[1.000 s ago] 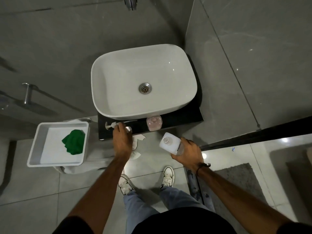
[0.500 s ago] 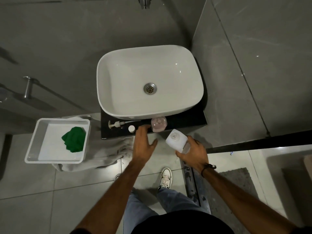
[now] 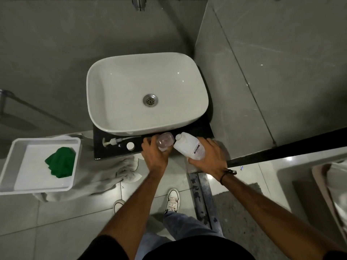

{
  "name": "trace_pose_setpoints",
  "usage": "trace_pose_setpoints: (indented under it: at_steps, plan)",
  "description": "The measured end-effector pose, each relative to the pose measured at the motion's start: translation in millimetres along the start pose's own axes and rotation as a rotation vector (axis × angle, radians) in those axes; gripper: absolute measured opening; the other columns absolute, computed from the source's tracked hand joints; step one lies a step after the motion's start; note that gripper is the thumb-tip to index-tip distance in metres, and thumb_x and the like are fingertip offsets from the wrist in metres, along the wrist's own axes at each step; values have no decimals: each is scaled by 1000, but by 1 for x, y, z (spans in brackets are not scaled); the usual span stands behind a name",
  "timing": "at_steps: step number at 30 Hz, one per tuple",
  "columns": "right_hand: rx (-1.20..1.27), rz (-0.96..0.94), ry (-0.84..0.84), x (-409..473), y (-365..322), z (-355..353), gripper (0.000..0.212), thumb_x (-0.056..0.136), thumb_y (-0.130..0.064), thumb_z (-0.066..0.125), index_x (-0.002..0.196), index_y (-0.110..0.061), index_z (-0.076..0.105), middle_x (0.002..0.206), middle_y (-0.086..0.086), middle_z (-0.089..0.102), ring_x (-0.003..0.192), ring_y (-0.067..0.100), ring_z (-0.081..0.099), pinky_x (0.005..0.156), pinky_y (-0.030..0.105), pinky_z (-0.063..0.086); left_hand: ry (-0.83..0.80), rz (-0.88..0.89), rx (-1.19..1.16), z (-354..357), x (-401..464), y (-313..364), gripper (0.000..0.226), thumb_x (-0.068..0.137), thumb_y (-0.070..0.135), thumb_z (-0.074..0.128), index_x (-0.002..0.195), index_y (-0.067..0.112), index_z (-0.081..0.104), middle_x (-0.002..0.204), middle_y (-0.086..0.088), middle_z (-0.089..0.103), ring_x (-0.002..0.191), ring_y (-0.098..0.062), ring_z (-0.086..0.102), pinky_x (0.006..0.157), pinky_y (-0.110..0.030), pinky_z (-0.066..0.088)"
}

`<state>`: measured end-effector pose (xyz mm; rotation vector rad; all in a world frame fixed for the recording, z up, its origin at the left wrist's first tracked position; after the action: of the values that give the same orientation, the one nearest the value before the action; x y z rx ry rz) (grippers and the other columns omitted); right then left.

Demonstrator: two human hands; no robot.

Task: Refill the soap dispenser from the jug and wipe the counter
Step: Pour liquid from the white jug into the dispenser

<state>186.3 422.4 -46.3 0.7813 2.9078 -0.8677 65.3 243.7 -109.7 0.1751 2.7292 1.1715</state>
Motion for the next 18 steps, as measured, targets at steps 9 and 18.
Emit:
trace_pose_setpoints:
  at_steps: [9,18]
  plan:
    - [-350,-230,-34,14,-31,-16,71,60,-54,76,124,-29,58,91,-3,52,84,18,49,69,31,31,29,127,-175,-28,-11,-6,56,72,30,90,117,14,61,117,-6,58,100,-23,62,80,-35,54]
    - [-502,-307,-71,26,-55,-21,66,60,-54,75,120,-30,59,92,-1,50,86,20,47,69,33,31,19,99,-64,-43,-14,-9,67,70,24,92,130,19,61,125,-7,55,113,-26,54,85,-31,51]
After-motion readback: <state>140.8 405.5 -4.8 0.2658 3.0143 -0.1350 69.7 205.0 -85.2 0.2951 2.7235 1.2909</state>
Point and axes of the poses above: each hand's wrist, its own x-axis towards the middle knuckle, its own z-axis out of the palm, y = z × x, the point moved 6 cm from there along x, towards the middle knuckle
